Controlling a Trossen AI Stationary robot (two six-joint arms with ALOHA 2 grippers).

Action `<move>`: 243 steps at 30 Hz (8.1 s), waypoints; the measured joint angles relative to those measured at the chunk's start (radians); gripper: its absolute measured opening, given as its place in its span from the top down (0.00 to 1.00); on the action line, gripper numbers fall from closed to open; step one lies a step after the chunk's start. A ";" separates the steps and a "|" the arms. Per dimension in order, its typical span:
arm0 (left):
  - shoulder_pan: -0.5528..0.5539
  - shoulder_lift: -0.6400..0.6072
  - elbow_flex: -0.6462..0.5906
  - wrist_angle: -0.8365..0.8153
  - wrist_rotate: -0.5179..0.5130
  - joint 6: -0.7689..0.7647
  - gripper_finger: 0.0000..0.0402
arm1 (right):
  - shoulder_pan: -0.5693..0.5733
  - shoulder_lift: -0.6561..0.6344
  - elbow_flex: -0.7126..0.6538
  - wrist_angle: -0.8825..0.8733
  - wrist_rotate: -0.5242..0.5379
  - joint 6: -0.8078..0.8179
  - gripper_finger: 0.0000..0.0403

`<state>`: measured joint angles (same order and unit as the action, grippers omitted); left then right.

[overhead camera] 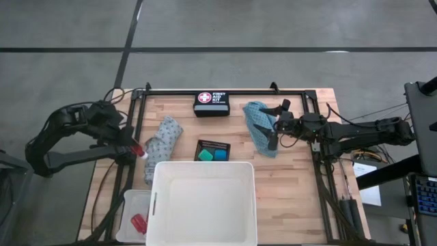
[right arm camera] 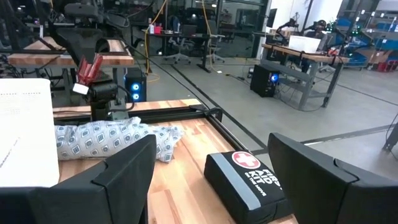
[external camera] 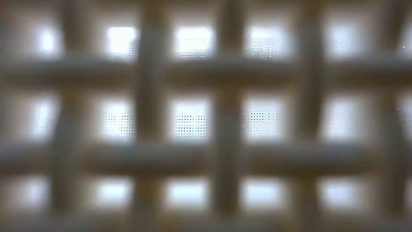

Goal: Pick & Place Medicine items
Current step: Put the red medicine bottle into the white bin, then put the gray patient gown into the large white bin

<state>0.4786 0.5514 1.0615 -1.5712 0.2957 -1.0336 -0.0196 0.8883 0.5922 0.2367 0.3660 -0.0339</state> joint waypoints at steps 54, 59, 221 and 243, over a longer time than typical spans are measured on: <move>-0.790 -0.046 -0.403 1.465 -0.628 0.642 0.68 | 0.000 0.000 0.000 0.000 0.000 -0.002 0.25; -1.012 -0.046 -0.332 1.325 -0.923 0.642 0.68 | 0.000 0.000 0.000 0.000 0.000 -0.001 0.25; -1.467 0.493 -0.338 0.454 -0.225 -0.772 0.38 | 0.000 0.000 0.000 0.000 0.000 -0.003 0.22; -1.468 0.497 -0.349 0.689 0.011 -0.828 0.38 | 0.000 0.000 0.000 0.000 0.000 -0.003 0.23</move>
<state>-0.9894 1.0489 0.7128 -0.8820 0.3069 -1.8618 -0.0198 0.8879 0.5926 0.2365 0.3660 -0.0365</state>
